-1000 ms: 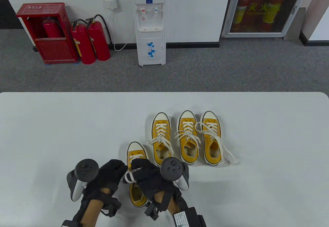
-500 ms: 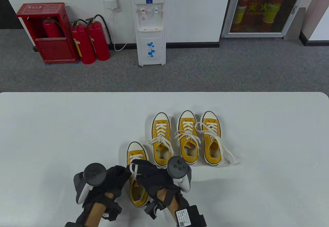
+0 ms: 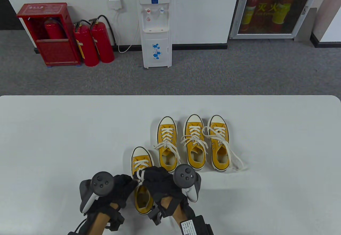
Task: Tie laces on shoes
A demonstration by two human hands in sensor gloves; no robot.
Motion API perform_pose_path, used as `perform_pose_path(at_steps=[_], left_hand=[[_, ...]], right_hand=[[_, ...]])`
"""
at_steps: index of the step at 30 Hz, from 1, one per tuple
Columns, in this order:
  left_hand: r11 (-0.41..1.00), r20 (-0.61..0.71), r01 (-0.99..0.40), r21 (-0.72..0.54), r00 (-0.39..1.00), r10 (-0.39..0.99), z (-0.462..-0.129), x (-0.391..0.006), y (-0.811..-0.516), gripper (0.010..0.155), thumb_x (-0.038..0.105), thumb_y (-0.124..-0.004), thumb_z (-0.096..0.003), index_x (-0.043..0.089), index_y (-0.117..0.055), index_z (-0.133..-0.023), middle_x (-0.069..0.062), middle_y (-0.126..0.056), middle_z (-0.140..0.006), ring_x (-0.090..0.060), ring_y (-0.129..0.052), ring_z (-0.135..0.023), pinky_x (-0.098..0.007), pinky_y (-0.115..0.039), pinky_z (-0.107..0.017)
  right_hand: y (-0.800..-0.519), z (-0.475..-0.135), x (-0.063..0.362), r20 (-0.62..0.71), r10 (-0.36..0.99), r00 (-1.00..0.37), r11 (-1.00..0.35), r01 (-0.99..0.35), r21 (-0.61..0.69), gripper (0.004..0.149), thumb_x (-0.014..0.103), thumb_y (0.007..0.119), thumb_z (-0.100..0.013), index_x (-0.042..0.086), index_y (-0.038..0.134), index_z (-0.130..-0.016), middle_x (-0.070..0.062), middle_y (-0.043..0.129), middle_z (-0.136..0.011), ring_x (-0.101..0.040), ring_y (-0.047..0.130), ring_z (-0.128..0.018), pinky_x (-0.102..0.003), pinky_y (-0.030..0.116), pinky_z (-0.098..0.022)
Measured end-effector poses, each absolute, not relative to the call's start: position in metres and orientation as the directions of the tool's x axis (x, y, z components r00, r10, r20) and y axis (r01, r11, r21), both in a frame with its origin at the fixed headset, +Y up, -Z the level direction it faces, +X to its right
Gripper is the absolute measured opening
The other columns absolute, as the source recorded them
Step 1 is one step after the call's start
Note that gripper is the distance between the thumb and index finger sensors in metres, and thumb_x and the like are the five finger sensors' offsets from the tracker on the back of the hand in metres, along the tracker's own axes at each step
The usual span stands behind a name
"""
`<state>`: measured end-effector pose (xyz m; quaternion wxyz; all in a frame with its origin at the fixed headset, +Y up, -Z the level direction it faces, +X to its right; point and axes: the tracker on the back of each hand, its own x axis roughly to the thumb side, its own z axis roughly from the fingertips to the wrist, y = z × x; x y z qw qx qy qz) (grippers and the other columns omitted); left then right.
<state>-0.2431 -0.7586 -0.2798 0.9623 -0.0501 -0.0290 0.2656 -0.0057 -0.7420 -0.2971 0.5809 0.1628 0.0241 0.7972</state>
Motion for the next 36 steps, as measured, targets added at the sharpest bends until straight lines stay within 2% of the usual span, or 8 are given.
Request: perform_pose_path(at_steps=[4,7,11,15,22,28,33,36], left_hand=[[0.855,0.029,-0.508,-0.103,0.858,0.513,-0.279,-0.245,-0.758,0.059,0.071,-0.071,-0.0431,0.031,-0.088,-0.084,0.002,-0.099,-0.076,-0.021,-0.104,-0.042,-0.042,-0.089,-0.034],[0.859,0.026,-0.503,-0.097,0.861,0.508,-0.279,-0.247,-0.758,0.059,0.071,-0.072,-0.0431,0.031,-0.088,-0.084,0.001,-0.099,-0.077,-0.022,-0.104,-0.043,-0.042,-0.089,-0.033],[0.865,0.023,-0.494,-0.085,0.867,0.497,-0.279,-0.249,-0.757,0.059,0.071,-0.072,-0.043,0.031,-0.088,-0.084,0.001,-0.099,-0.077,-0.022,-0.104,-0.044,-0.042,-0.089,-0.033],[0.873,0.018,-0.482,-0.072,0.875,0.484,-0.278,-0.251,-0.756,0.06,0.071,-0.072,-0.0431,0.031,-0.088,-0.084,0.001,-0.099,-0.077,-0.022,-0.104,-0.044,-0.043,-0.089,-0.033],[0.885,0.003,-0.464,-0.043,0.885,0.465,-0.278,-0.256,-0.754,0.06,0.07,-0.071,-0.0433,0.031,-0.088,-0.086,0.001,-0.099,-0.08,-0.024,-0.105,-0.049,-0.043,-0.089,-0.034],[0.884,-0.02,-0.466,-0.017,0.885,0.466,-0.278,-0.263,-0.754,0.06,0.069,-0.071,-0.0439,0.031,-0.086,-0.088,-0.001,-0.097,-0.084,-0.026,-0.104,-0.057,-0.045,-0.088,-0.038],[0.88,-0.044,-0.475,0.005,0.879,0.474,-0.278,-0.27,-0.753,0.06,0.068,-0.071,-0.0445,0.03,-0.085,-0.089,-0.001,-0.096,-0.086,-0.028,-0.104,-0.06,-0.046,-0.088,-0.039],[0.876,-0.059,-0.482,0.019,0.874,0.482,-0.278,-0.273,-0.753,0.06,0.068,-0.071,-0.0448,0.03,-0.085,-0.09,-0.002,-0.095,-0.087,-0.028,-0.104,-0.062,-0.046,-0.087,-0.04]], right_hand=[[-0.737,-0.294,-0.003,0.271,0.899,-0.344,-0.397,-0.902,0.171,0.036,0.022,0.087,-0.042,0.019,0.097,-0.077,-0.003,0.092,-0.081,-0.029,0.079,-0.074,-0.065,0.041,-0.067],[-0.735,-0.292,-0.001,0.284,0.88,-0.38,-0.431,-0.89,0.146,0.037,0.024,0.088,-0.042,0.019,0.096,-0.078,-0.005,0.093,-0.08,-0.029,0.082,-0.07,-0.063,0.048,-0.065],[-0.732,-0.291,0.004,0.294,0.86,-0.417,-0.466,-0.877,0.121,0.039,0.026,0.088,-0.042,0.016,0.095,-0.079,-0.008,0.096,-0.075,-0.024,0.092,-0.052,-0.059,0.061,-0.059],[-0.735,-0.293,0.006,0.277,0.877,-0.393,-0.45,-0.874,0.182,0.041,0.027,0.087,-0.042,0.012,0.092,-0.08,-0.011,0.096,-0.072,-0.015,0.097,-0.028,-0.052,0.076,-0.048],[-0.742,-0.298,0.008,0.197,0.924,-0.327,-0.373,-0.882,0.287,0.045,0.033,0.088,-0.043,0.011,0.09,-0.082,-0.009,0.099,-0.07,-0.005,0.096,-0.013,-0.045,0.085,-0.037],[-0.744,-0.299,0.008,0.157,0.945,-0.289,-0.326,-0.884,0.334,0.049,0.036,0.089,-0.042,0.014,0.086,-0.085,-0.006,0.099,-0.067,-0.004,0.096,-0.013,-0.044,0.086,-0.036],[-0.746,-0.298,0.007,0.137,0.952,-0.273,-0.305,-0.878,0.37,0.053,0.035,0.09,-0.042,0.014,0.081,-0.09,-0.005,0.095,-0.067,-0.015,0.096,-0.033,-0.053,0.075,-0.05],[-0.745,-0.297,0.007,0.159,0.942,-0.295,-0.333,-0.879,0.34,0.052,0.031,0.089,-0.042,0.013,0.082,-0.09,-0.005,0.093,-0.067,-0.022,0.096,-0.044,-0.058,0.068,-0.058]])
